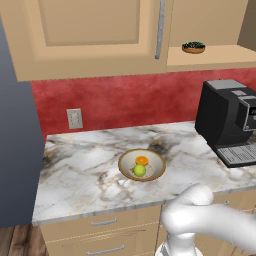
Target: Open the cabinet. Pick the orange and pear from the cabinet and place them into the bowl. Then close the cabinet.
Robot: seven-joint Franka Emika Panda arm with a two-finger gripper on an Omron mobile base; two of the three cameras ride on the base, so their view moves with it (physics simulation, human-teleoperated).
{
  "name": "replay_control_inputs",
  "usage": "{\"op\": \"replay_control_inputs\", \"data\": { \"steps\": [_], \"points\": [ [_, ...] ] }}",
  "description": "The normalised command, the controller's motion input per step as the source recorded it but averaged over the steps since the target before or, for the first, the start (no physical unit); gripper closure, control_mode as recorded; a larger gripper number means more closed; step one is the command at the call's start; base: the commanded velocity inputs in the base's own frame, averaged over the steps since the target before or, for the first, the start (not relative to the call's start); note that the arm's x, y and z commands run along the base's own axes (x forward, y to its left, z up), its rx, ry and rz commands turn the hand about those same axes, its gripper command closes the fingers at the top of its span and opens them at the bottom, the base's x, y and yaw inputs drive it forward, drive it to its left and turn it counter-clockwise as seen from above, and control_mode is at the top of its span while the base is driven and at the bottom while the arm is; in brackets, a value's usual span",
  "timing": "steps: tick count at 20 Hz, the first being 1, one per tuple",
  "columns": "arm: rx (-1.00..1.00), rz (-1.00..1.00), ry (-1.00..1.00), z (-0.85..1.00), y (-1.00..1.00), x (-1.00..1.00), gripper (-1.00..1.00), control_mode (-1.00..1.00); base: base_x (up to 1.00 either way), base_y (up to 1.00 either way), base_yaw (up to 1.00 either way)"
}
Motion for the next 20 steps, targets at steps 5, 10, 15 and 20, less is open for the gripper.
{"op": "replay_control_inputs", "data": {
  "steps": [5,10,15,20],
  "points": [
    [0.23,0.27,-0.10,-0.16,0.79,1.00,-1.00,-1.00,0.00,0.00,0.00],
    [0.22,0.24,-0.16,-0.04,0.76,1.00,-1.00,-1.00,0.00,0.00,0.00],
    [0.25,0.23,-0.25,0.00,0.61,1.00,-1.00,-1.00,0.00,0.00,0.00],
    [0.19,0.02,-0.34,0.00,0.64,1.00,-1.00,-1.00,0.00,0.00,0.00]
  ]
}}
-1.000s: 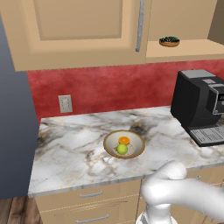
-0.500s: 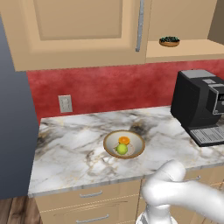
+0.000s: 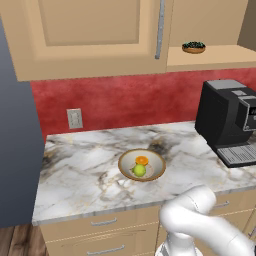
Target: Open the cabinet. Pick the orange and pear from the cabinet and place them into the bowl. Then close the cabinet.
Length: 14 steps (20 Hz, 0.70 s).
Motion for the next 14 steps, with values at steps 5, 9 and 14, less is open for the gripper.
{"op": "replay_control_inputs", "data": {
  "steps": [5,9,14],
  "points": [
    [0.03,-0.08,-0.28,0.00,0.75,1.00,-1.00,-1.00,0.00,0.00,0.00],
    [0.00,-0.18,-0.08,0.06,0.79,1.00,-1.00,-1.00,0.00,0.00,0.00],
    [0.03,-0.10,0.08,0.39,0.49,1.00,-1.00,-1.00,0.00,0.00,0.00]
  ]
}}
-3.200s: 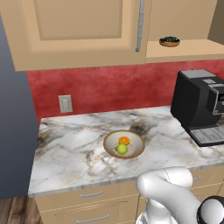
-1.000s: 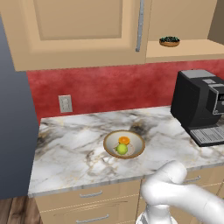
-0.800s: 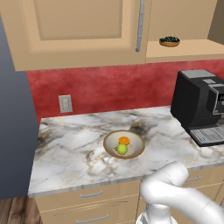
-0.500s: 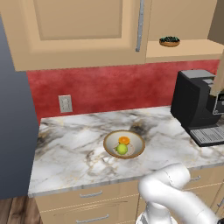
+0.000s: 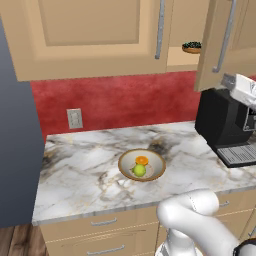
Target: Open the cabinet. Pick the orange and pear from the cabinet and place them into the bowl. Then close the cabinet.
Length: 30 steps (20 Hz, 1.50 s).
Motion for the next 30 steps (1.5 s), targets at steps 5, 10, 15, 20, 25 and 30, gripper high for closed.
{"op": "replay_control_inputs", "data": {
  "steps": [5,10,15,20,25,30],
  "points": [
    [0.17,-0.03,0.14,0.28,0.52,1.00,-1.00,-1.00,0.00,0.00,0.00],
    [0.15,-0.01,0.06,0.08,0.68,1.00,-1.00,-1.00,0.00,0.00,0.00],
    [0.05,-0.02,0.02,0.00,0.99,0.91,-1.00,-1.00,0.00,0.00,0.00],
    [0.07,-0.05,0.05,0.03,0.68,1.00,-1.00,-1.00,0.00,0.00,0.00],
    [0.12,-0.07,0.27,0.07,0.05,1.00,-1.00,-1.00,0.00,0.00,0.00],
    [0.12,0.07,0.29,-0.44,-0.36,1.00,-1.00,-1.00,0.00,0.00,0.00]
  ]
}}
